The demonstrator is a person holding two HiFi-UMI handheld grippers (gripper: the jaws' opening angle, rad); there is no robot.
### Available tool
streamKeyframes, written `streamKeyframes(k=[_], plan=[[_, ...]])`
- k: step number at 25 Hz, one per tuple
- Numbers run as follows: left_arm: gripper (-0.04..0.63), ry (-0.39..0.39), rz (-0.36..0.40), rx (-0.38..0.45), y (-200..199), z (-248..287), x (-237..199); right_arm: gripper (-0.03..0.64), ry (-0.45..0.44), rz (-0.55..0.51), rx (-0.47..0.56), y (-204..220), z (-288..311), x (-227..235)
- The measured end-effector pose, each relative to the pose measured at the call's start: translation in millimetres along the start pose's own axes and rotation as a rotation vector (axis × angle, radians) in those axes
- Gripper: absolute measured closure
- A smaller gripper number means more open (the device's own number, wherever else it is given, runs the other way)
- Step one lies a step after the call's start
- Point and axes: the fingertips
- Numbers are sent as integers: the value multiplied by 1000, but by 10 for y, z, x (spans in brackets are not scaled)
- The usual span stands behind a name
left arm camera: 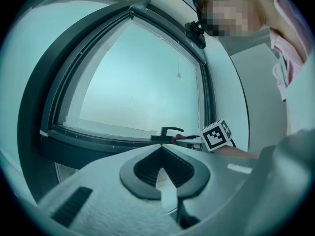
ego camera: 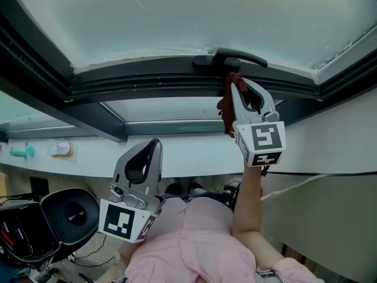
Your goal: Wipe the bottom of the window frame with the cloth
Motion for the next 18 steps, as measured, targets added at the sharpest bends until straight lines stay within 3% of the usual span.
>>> streamKeyframes(k=[18], plan=[[597,-9,13,-8,57,171,427,566,3,16,10,128,-217,436]])
Point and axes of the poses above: the fingertips, and each gripper's own axes: z forward along the fingers, x to its right, y out of its underside, and after that the axes turned 8 degrees about x, right-handed
